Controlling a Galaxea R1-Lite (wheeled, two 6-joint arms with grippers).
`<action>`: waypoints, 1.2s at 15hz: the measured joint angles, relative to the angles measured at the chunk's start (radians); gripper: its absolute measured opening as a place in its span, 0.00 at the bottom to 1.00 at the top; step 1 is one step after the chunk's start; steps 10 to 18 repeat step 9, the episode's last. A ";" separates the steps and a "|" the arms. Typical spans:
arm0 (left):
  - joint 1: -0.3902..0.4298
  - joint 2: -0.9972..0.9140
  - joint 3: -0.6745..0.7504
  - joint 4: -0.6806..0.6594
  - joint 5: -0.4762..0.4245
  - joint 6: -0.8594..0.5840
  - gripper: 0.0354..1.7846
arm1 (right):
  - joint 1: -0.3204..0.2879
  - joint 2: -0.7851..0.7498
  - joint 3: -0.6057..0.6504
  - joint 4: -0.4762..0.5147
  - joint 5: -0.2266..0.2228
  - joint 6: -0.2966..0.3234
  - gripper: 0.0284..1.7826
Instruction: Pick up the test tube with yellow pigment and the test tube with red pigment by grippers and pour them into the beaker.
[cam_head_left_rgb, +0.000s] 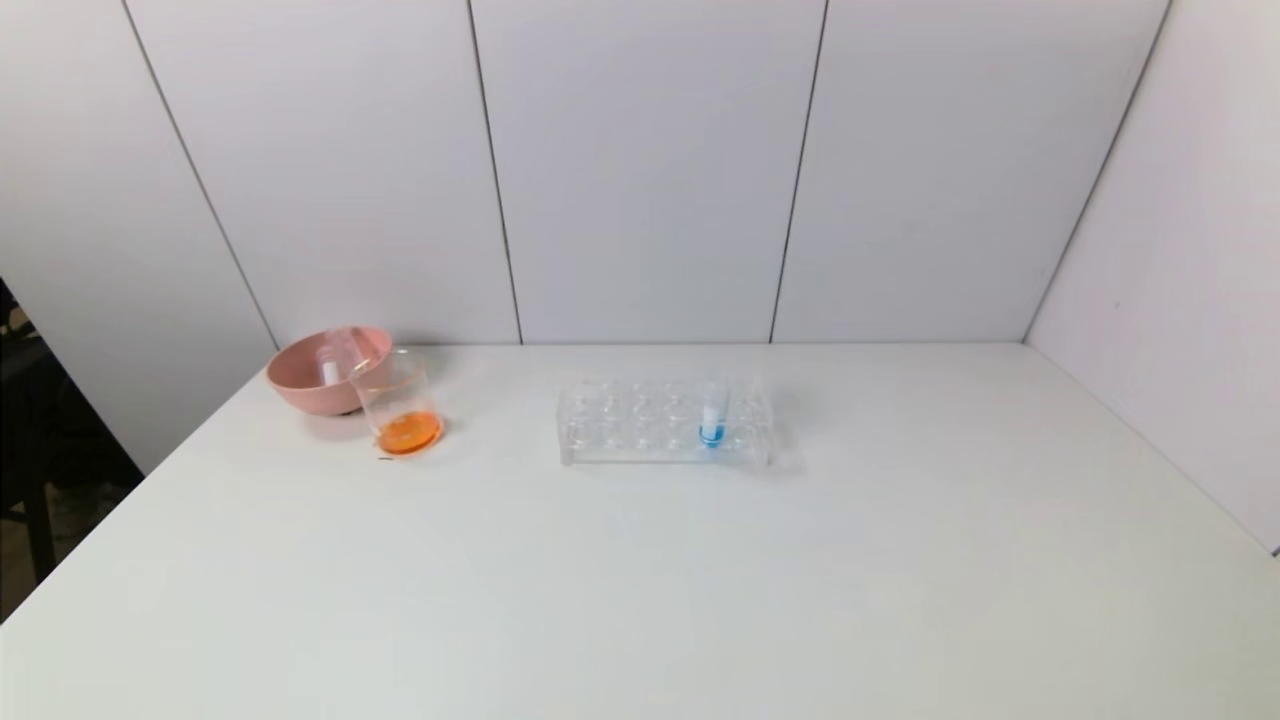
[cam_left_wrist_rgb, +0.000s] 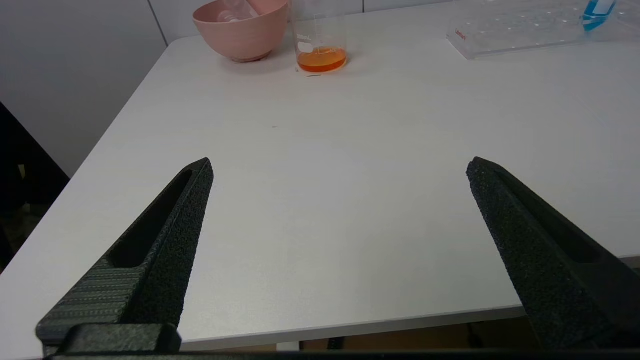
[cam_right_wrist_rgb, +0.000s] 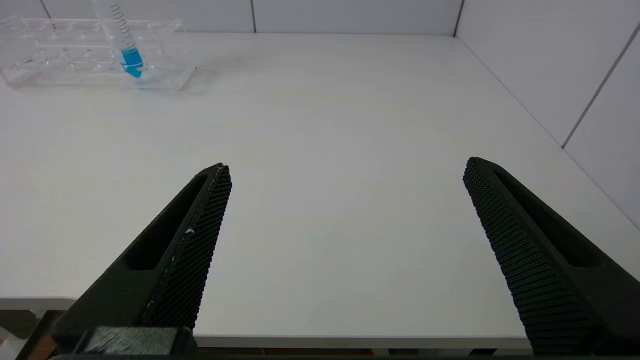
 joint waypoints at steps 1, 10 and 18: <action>0.000 0.000 0.000 0.000 0.000 0.000 0.99 | 0.000 0.000 0.000 0.000 0.000 -0.001 0.95; 0.000 0.000 0.000 0.000 0.000 0.000 0.99 | 0.000 0.000 0.000 0.000 -0.001 0.002 0.95; 0.000 0.000 0.000 0.000 0.000 0.000 0.99 | 0.000 0.000 0.000 0.000 -0.001 0.002 0.95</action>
